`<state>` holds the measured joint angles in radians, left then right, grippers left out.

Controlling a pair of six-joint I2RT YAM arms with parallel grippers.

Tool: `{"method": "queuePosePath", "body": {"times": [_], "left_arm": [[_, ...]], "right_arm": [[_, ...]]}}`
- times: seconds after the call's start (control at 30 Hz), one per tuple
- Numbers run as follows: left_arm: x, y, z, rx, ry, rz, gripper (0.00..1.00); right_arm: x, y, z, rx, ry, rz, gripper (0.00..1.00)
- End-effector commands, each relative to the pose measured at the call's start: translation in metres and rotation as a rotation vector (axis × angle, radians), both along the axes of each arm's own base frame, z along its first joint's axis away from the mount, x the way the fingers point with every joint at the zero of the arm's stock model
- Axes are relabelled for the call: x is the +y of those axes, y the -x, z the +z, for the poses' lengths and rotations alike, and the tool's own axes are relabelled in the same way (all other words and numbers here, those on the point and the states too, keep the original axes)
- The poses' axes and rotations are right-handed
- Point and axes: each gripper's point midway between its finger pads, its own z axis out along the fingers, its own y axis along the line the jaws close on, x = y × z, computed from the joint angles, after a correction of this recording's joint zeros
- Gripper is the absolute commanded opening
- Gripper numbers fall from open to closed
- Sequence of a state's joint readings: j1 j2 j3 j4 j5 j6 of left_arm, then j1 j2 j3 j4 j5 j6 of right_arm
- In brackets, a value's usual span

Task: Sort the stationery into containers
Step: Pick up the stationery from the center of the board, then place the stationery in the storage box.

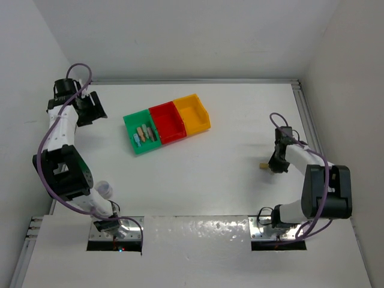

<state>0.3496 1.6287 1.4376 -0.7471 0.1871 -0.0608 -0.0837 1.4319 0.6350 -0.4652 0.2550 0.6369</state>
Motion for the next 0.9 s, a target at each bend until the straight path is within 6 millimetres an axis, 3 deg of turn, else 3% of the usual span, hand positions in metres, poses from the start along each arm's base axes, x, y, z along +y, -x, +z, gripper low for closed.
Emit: {"method": "queuePosePath", "body": {"times": [0.0,0.1,0.13,0.17,0.2,0.23,0.3,0.33,0.37,0.4,0.43,0.47,0.5,0.57,0.6,0.63,0.7,0.87], "left_arm": [[0.012,-0.001,0.02,-0.055,-0.015,0.021,0.64],[0.02,0.002,0.012,-0.033,-0.008,0.043,0.64],[0.022,0.003,0.009,-0.026,-0.003,0.055,0.63],[0.024,0.003,0.007,-0.022,0.002,0.061,0.63],[0.025,0.004,0.006,-0.017,0.005,0.066,0.63],[0.024,0.004,0.007,-0.021,0.013,0.066,0.63],[0.025,0.007,0.007,-0.022,0.012,0.071,0.63],[0.026,0.009,0.011,-0.032,0.006,0.071,0.63],[0.027,0.011,0.011,-0.032,-0.001,0.072,0.63],[0.031,0.014,0.01,-0.028,-0.01,0.081,0.63],[0.032,0.016,0.012,-0.033,-0.019,0.078,0.63],[0.034,0.018,0.012,-0.032,-0.026,0.084,0.63],[0.038,0.023,0.009,-0.021,-0.031,0.092,0.63],[0.041,0.026,0.005,-0.01,-0.027,0.099,0.63],[0.044,0.03,0.0,0.004,-0.022,0.108,0.63],[0.045,0.031,-0.004,0.014,-0.017,0.113,0.63],[0.045,0.035,-0.01,0.029,-0.009,0.116,0.63],[0.045,0.04,-0.02,0.061,0.007,0.11,0.63]], "right_arm": [[-0.012,-0.04,0.055,-0.109,0.185,0.165,0.0],[0.041,-0.098,0.113,-0.288,0.219,0.528,0.0],[0.075,-0.112,0.118,-0.306,0.201,0.68,0.0],[0.103,-0.137,0.151,-0.386,0.198,0.787,0.0],[0.128,-0.149,0.162,-0.407,0.197,0.929,0.0],[0.169,-0.172,0.179,-0.451,0.195,1.024,0.0],[0.206,-0.194,0.188,-0.473,0.195,1.117,0.0],[0.234,-0.213,0.218,-0.556,0.194,1.146,0.0],[0.249,-0.226,0.195,-0.507,0.184,1.168,0.0],[0.262,-0.236,0.193,-0.515,0.175,1.179,0.0],[0.278,-0.252,0.21,-0.573,0.18,1.181,0.0],[0.29,-0.264,0.184,-0.535,0.173,1.193,0.0],[0.308,-0.276,0.2,-0.59,0.171,1.2,0.0],[0.325,-0.287,0.191,-0.593,0.176,1.22,0.0],[0.338,-0.29,0.167,-0.563,0.175,1.241,0.0],[0.345,-0.296,0.17,-0.584,0.184,1.24,0.0],[0.358,-0.303,0.154,-0.604,0.192,1.249,0.0],[0.363,-0.301,0.109,-0.575,0.183,1.227,0.0]]}}
